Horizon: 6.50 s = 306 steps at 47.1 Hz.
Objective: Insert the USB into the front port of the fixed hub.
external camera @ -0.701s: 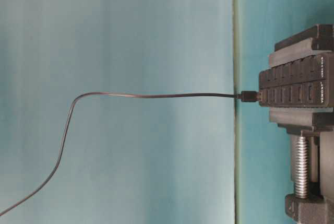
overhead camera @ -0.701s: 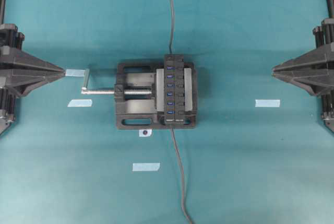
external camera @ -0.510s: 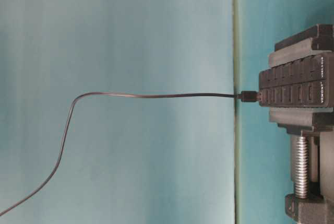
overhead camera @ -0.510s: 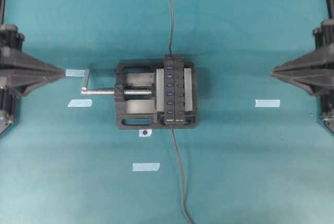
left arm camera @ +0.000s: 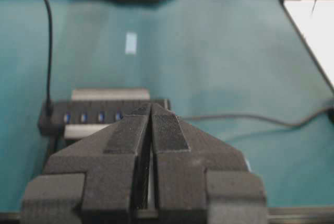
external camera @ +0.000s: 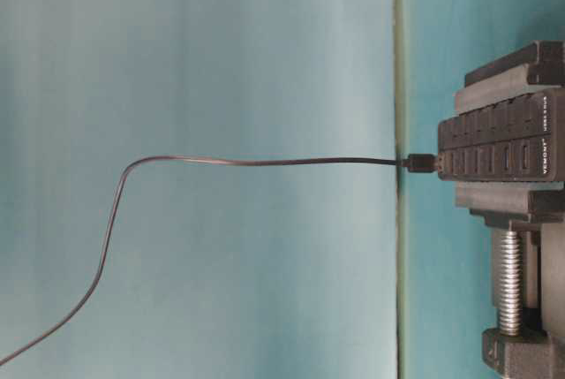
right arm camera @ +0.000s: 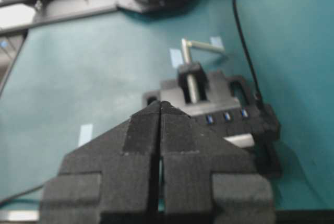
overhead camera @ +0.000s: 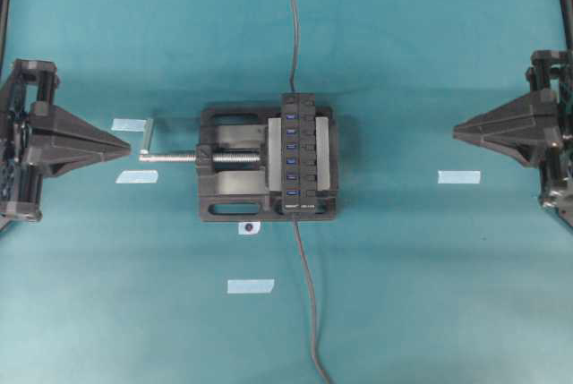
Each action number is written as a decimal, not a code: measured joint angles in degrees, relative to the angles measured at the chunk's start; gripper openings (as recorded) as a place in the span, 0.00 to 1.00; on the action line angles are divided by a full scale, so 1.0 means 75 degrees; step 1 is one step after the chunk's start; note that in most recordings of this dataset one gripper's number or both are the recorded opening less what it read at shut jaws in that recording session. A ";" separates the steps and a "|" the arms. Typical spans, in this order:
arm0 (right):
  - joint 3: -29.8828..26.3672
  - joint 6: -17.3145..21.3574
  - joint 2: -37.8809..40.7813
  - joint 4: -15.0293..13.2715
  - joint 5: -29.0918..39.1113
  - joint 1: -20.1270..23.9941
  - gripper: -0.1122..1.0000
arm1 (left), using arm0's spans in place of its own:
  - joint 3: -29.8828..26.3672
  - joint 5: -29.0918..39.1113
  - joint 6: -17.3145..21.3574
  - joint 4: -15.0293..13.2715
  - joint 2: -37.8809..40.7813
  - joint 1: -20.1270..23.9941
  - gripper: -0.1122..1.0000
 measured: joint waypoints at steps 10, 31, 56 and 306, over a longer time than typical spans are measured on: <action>-0.0398 0.0000 0.0152 0.0000 0.1078 -0.0305 0.05 | -0.0035 0.0551 0.0000 0.0000 -0.0094 0.0000 0.10; -0.0926 -0.0012 0.0938 -0.0234 0.2004 -0.0680 0.05 | -0.0059 0.0785 0.0000 0.0000 -0.0176 -0.0012 0.10; -0.1523 0.0000 0.2320 -0.0422 0.2004 -0.1148 0.05 | -0.0152 0.1090 0.0000 0.0000 -0.0176 0.0000 0.10; -0.4723 -0.1207 0.7781 -0.0492 0.1207 -0.1313 0.15 | 0.0059 0.1090 -0.0258 0.0000 -0.0762 -0.0012 0.10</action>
